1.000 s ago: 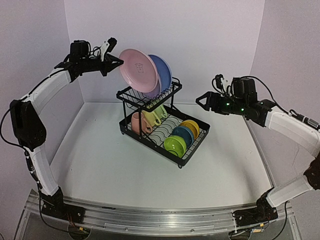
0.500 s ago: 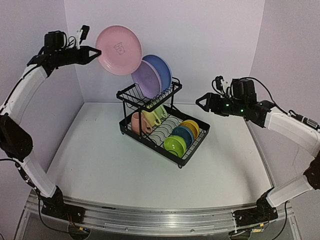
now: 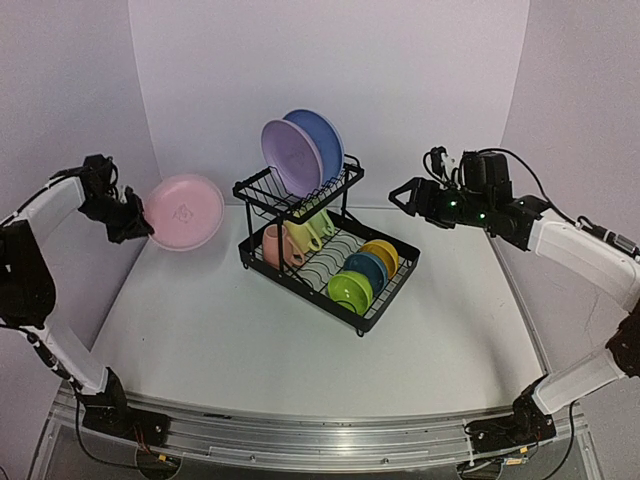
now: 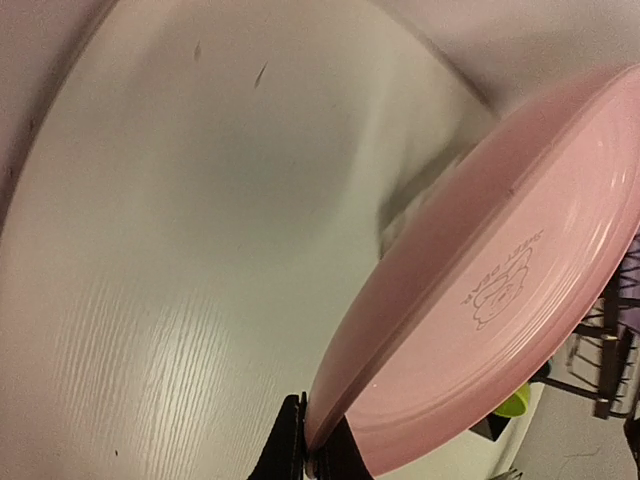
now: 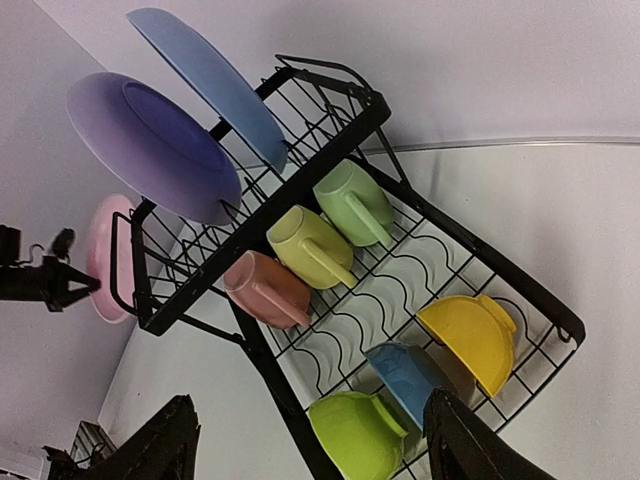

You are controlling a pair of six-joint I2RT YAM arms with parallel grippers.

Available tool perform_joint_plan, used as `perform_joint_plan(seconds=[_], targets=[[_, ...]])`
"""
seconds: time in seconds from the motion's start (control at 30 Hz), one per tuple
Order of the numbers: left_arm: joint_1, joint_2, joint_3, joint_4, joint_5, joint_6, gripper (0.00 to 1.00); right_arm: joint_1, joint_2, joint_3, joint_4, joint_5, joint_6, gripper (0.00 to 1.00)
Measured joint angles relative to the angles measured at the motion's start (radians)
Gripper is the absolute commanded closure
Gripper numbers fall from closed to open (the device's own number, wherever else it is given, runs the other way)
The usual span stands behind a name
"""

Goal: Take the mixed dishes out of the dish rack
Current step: Place the plate at the center of the board.

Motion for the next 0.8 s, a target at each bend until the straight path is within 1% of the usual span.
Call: perform_joint_plan(seconds=[0.13,0.43,0.53,0.6,0.73,0.77,0.8], targets=[[0.0,0.093,-0.109,-0.011,-0.015,-0.023,1.0,0.022,0.006,0.024,0.001,0.0,0.0,0.26],[0.027,0.222,-0.223,0.049,-0.051,-0.02,1.0,0.102,0.061,0.097,-0.003,0.004,-0.006,0.26],[0.037,0.248,-0.28,0.071,-0.066,-0.009,1.0,0.132,0.071,0.125,-0.004,0.011,-0.017,0.26],[0.044,0.253,-0.318,0.085,-0.051,-0.006,1.0,0.15,0.075,0.145,-0.004,0.02,-0.024,0.26],[0.049,0.253,-0.344,0.115,-0.025,0.002,0.99,0.187,0.089,0.197,-0.003,0.059,-0.045,0.27],[0.05,0.253,-0.344,0.12,-0.021,0.006,0.91,0.197,0.097,0.215,-0.002,0.073,-0.052,0.27],[0.051,0.253,-0.344,0.125,-0.019,0.01,0.79,0.208,0.107,0.232,-0.004,0.088,-0.064,0.27]])
